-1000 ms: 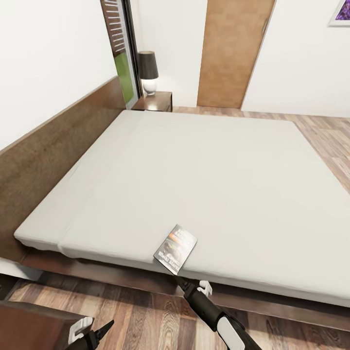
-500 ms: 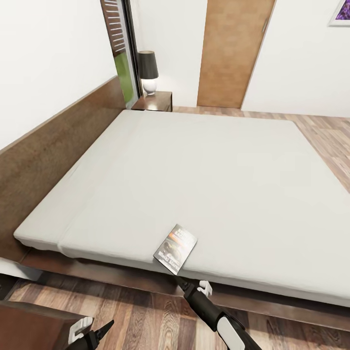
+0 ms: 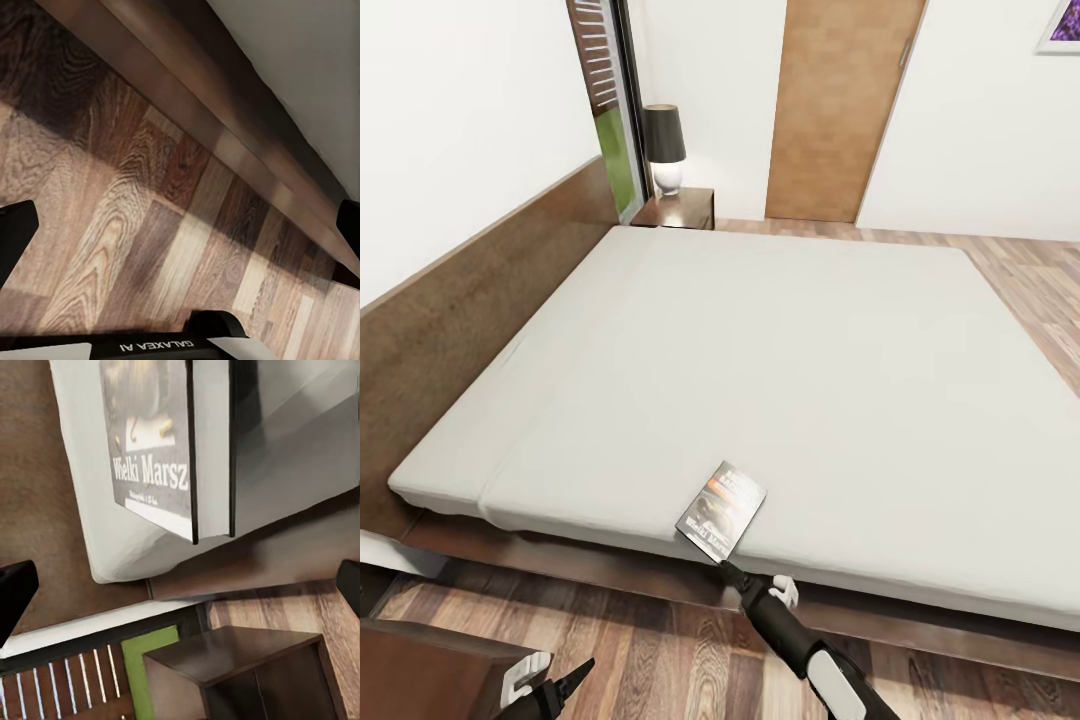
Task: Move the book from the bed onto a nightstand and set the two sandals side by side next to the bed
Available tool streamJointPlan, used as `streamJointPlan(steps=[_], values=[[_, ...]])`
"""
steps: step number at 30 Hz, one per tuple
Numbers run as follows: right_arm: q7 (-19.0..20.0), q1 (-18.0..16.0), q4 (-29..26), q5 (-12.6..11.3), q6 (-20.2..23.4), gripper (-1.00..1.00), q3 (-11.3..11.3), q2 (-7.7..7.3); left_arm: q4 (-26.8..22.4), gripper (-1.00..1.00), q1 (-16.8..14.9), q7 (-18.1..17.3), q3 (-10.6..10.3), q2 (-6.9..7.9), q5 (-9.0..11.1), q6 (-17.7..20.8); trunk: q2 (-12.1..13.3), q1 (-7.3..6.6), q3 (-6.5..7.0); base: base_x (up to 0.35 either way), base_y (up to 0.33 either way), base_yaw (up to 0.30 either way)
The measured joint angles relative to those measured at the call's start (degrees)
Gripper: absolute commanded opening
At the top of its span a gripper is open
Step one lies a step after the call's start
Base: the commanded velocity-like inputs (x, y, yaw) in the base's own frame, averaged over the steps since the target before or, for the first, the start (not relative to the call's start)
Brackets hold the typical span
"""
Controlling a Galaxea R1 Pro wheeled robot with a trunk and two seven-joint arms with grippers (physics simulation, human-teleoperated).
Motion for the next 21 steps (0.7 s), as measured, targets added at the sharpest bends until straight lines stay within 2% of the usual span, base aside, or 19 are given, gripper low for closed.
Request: streamJointPlan(steps=[3,4,10,21], values=[[-0.01,0.0,-0.05,-4.95,-0.01,1.0,0.0,0.0,0.0,1.0,0.0,0.0,0.0,0.0,0.0,0.0,0.0,0.0,0.0,0.0,0.0,0.0],[-0.01,0.0,-0.06,-5.67,-0.01,1.0,0.02,0.0,0.0,1.0,0.0,0.0,0.0,0.0,0.0,0.0,0.0,0.0,0.0,0.0,0.0,0.0],[-0.01,0.0,0.01,-6.77,-0.02,1.0,0.05,0.0,0.0,1.0,0.0,0.0,0.0,0.0,0.0,0.0,0.0,0.0,0.0,0.0,0.0,0.0],[-0.01,0.0,0.04,-6.95,-0.02,1.0,0.1,0.0,0.0,1.0,0.0,0.0,0.0,0.0,0.0,0.0,0.0,0.0,0.0,0.0,0.0,0.0]])
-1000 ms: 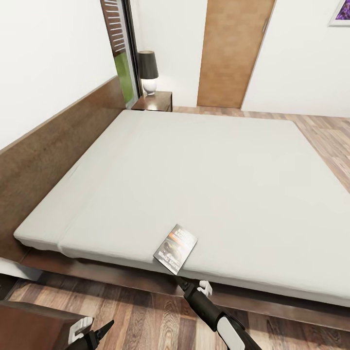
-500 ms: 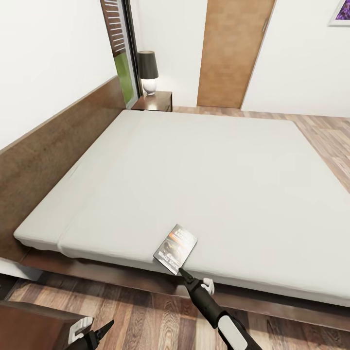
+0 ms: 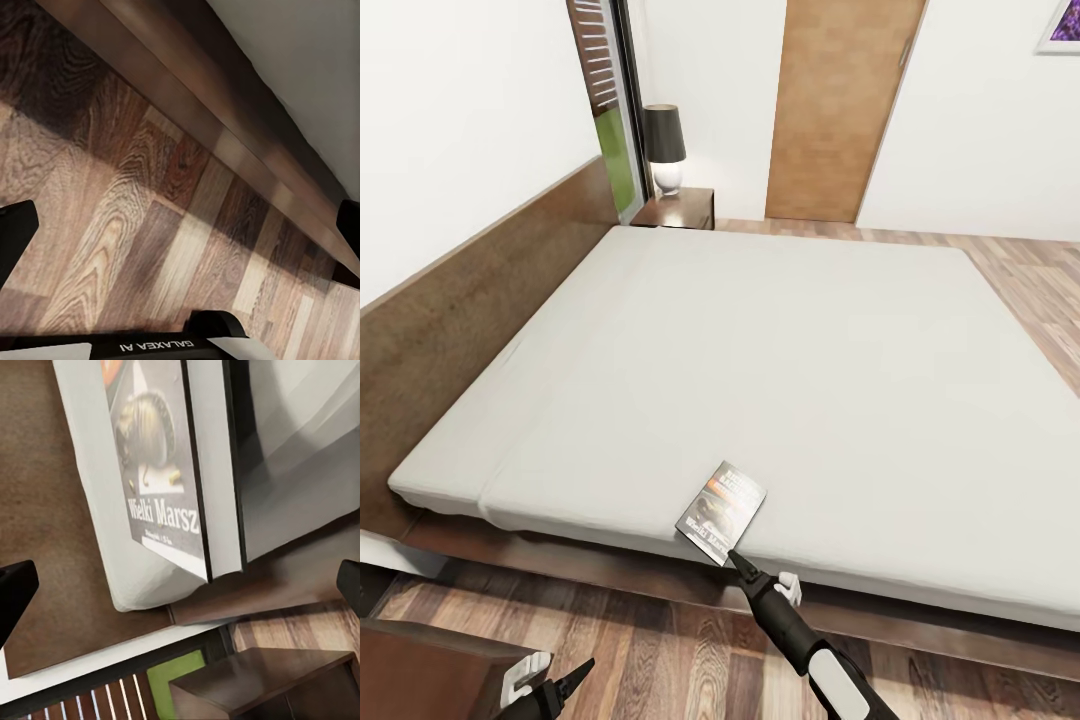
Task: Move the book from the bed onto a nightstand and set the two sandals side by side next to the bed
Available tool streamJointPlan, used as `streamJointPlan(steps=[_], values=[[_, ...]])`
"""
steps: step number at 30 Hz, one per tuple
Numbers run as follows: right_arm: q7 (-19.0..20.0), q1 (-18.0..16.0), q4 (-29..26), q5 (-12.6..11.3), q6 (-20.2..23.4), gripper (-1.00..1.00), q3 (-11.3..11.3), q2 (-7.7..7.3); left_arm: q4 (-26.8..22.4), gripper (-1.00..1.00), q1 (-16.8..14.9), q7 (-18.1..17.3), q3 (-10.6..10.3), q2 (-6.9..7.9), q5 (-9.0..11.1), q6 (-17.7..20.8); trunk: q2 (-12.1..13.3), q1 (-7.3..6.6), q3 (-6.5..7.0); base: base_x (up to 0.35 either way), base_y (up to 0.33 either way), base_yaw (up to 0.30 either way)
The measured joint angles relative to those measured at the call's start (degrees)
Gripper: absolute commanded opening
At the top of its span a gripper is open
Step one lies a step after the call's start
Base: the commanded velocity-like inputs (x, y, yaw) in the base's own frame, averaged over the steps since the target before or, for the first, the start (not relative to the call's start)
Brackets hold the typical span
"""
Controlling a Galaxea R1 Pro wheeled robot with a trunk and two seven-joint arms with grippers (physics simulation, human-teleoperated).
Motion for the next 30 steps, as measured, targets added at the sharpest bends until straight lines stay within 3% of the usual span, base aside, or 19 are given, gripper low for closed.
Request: streamJointPlan(steps=[9,17,30], values=[[-0.01,0.0,0.02,-0.03,0.0,1.0,0.04,0.0,0.0,1.0,0.0,0.0,0.0,0.0,0.0,0.0,0.0,0.0,0.0,0.0,0.0,0.0],[-0.01,0.0,0.04,-0.02,0.0,1.0,0.05,0.0,0.0,1.0,0.0,0.0,0.0,0.0,-0.01,0.0,-3.19,1.75,-1.43,0.0,0.0,0.0],[-0.05,0.0,0.02,-0.02,-0.08,1.0,0.06,0.0,-0.01,1.0,0.0,0.0,0.02,0.0,-0.02,0.0,-3.21,1.75,-1.44,0.016,0.021,0.0]])
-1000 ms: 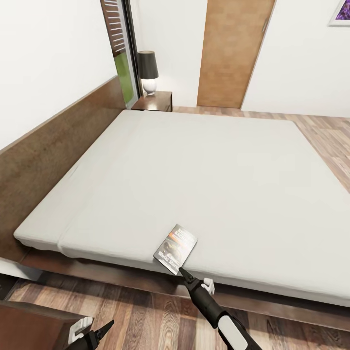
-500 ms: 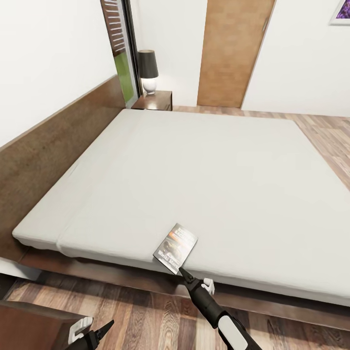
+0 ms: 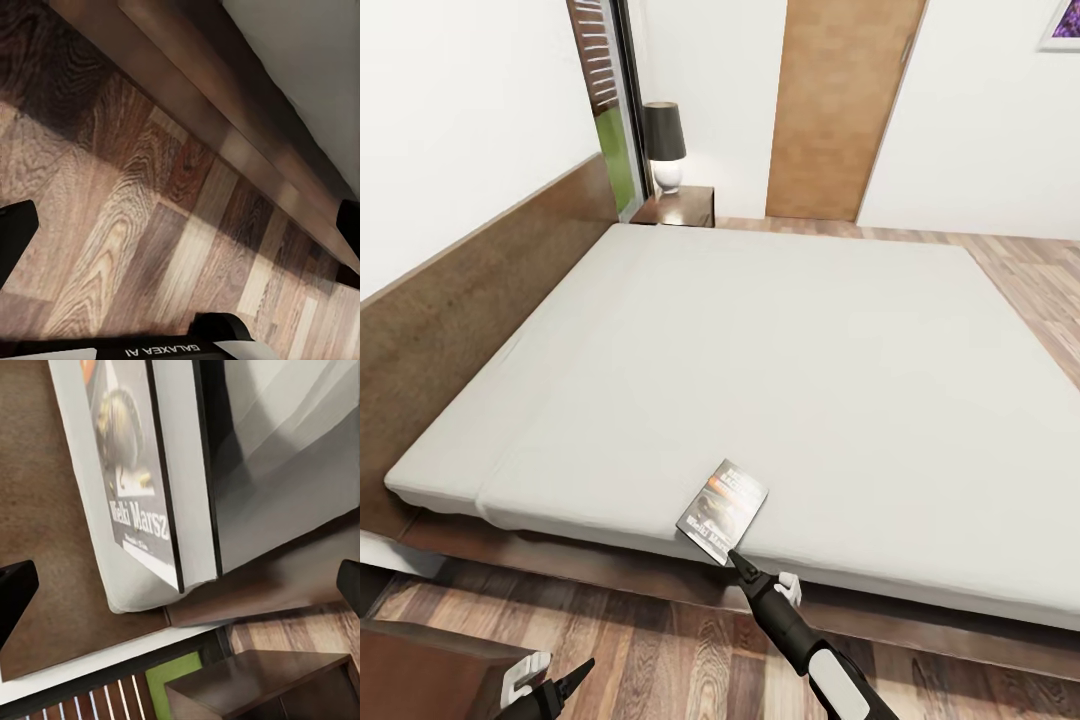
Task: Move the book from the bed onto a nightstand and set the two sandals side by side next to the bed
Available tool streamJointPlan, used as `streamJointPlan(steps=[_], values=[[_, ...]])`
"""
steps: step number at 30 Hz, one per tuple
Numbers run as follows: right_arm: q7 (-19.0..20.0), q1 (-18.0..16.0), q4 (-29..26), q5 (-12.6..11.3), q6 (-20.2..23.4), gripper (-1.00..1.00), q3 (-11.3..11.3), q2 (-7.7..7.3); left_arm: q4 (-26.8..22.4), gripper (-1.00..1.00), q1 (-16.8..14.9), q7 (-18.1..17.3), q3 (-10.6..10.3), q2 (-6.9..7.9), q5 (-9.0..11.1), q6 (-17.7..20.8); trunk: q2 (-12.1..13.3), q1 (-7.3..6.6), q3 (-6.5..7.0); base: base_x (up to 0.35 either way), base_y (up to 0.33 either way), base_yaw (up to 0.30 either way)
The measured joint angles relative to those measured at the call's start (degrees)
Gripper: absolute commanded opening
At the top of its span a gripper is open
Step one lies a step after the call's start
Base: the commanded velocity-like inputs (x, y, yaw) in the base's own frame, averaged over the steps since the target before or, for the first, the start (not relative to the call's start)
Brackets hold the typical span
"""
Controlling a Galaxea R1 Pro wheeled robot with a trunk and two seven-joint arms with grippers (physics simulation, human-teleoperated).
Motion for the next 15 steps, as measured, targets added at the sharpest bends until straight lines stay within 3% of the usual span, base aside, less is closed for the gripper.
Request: streamJointPlan(steps=[15], values=[[0.03,0.0,-0.02,0.0,-0.01,1.0,-0.01,0.0,0.01,1.0,0.0,0.0,-0.02,0.0,0.02,0.0,0.0,0.01,0.0,0.014,0.018,0.0]])
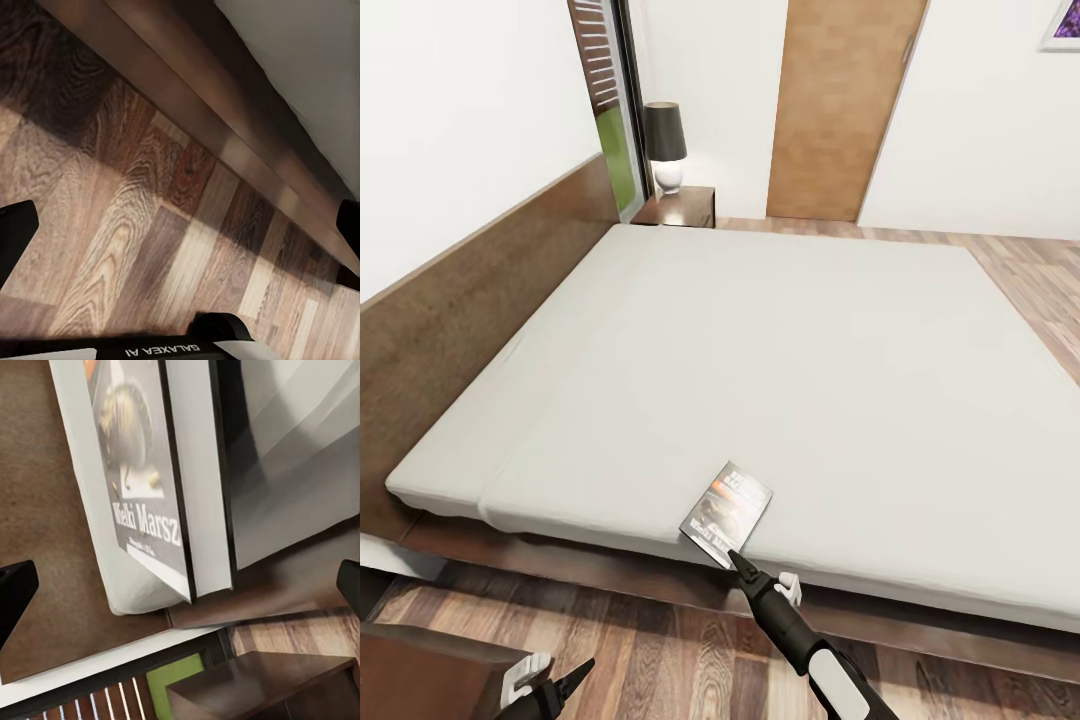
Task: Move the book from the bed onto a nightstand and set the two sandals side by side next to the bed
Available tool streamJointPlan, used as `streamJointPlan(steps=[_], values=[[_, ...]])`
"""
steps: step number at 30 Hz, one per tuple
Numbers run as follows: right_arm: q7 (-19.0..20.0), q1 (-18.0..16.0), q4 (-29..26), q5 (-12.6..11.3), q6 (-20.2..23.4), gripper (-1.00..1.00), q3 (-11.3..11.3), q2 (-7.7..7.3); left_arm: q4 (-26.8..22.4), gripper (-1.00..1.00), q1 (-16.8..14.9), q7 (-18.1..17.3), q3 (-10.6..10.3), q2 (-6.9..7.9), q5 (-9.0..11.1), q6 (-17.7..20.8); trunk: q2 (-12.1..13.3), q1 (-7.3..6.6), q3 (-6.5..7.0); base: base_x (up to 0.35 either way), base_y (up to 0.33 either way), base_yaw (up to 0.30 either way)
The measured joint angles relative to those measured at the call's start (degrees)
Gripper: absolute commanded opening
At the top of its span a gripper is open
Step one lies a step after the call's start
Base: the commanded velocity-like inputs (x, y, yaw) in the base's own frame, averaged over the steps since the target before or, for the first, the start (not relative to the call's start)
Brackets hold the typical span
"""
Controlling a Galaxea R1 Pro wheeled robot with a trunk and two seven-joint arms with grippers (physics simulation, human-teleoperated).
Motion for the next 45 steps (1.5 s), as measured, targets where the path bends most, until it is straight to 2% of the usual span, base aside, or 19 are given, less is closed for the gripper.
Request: streamJointPlan(steps=[44,45], values=[[0.01,0.0,-0.1,0.06,-0.02,1.0,0.01,0.0,0.0,1.0,0.0,0.0,0.02,0.0,0.0,0.0,0.0,0.0,0.0,0.015,0.024,0.0],[0.01,0.0,-0.1,0.06,-0.02,-1.0,0.01,0.0,0.0,1.0,0.0,0.0,0.02,0.0,0.0,0.0,0.0,0.0,0.0,0.0,0.0,0.0]])
